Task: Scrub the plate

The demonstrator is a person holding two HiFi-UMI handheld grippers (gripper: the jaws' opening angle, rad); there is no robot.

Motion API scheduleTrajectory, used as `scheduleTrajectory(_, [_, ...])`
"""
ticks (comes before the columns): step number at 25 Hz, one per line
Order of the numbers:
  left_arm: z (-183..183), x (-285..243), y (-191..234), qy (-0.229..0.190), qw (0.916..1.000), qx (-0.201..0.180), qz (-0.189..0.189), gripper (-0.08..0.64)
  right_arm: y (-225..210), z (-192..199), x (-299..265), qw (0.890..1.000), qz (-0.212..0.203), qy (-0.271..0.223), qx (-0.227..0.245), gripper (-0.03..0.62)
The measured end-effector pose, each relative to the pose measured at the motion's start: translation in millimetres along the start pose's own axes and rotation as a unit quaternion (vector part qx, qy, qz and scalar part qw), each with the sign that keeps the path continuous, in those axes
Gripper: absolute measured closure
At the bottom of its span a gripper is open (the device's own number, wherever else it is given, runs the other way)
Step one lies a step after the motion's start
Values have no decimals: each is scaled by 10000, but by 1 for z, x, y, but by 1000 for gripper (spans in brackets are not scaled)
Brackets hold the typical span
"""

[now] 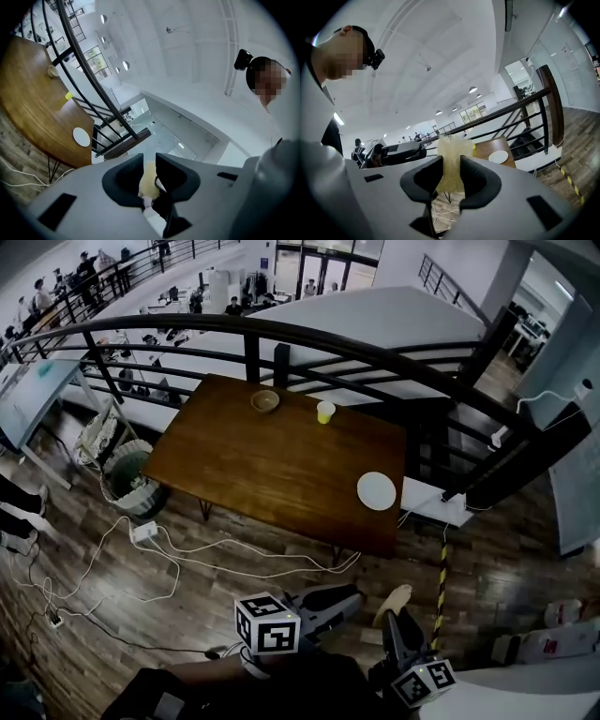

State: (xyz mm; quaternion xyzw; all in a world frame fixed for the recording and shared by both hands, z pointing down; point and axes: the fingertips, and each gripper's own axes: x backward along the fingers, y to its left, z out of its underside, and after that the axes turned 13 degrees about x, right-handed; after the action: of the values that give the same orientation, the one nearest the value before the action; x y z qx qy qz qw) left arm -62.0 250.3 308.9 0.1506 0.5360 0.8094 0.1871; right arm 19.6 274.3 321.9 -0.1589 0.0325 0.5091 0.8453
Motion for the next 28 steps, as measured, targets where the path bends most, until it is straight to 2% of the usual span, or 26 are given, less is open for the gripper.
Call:
scheduleTrajectory(7, [-24, -5, 21, 86, 9997, 232, 59, 469, -3, 2, -31, 9997, 115, 207, -38, 466])
scheduleTrajectory(12, [-46, -16, 42, -42, 9995, 306, -104, 469, -27, 4, -55, 9993, 98, 187, -302, 466])
scheduleTrajectory(15, [-72, -20, 51, -275, 9990, 238, -263, 469, -36, -3, -82, 9990, -136, 152, -410, 466])
scheduleTrajectory(20, [-119, -37, 63, -747, 9956, -75, -562, 469, -57, -21, -137, 9966, -744, 89, -335, 466])
scheduleTrajectory(23, [-139, -63, 72, -890, 9938, -83, -666, 469, -83, -31, -161, 9941, -983, 124, -442, 466])
scheduleTrajectory(28, [-183, -142, 94, -850, 9929, -149, -819, 469, -163, -48, -211, 9898, -1091, 279, -869, 466])
